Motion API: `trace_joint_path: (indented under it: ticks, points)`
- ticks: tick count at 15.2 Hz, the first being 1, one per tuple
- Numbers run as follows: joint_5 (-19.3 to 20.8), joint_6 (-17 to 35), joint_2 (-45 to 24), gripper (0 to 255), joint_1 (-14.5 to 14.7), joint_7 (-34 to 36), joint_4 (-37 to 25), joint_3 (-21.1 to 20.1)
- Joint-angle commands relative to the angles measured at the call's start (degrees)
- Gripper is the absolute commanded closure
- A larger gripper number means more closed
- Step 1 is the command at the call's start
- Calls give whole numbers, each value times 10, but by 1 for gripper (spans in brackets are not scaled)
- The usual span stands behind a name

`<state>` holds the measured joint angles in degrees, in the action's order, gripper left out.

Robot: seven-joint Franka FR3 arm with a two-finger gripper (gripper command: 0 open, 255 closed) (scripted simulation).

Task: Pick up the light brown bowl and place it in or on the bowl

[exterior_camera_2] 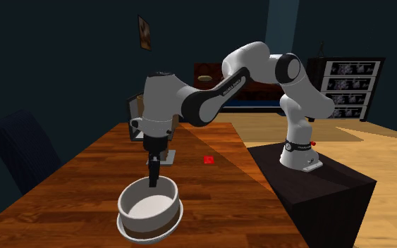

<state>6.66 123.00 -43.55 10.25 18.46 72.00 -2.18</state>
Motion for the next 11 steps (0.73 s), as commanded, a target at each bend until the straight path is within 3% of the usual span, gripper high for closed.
trace_joint_path:
  ticks: [1,3,11]
  points:
    - [-1,-18,18,0,1,0,0,-1]
    - [-2,-40,36,0,2,-1,-4,-2]
    - [-2,-40,36,0,2,-1,-4,-2]
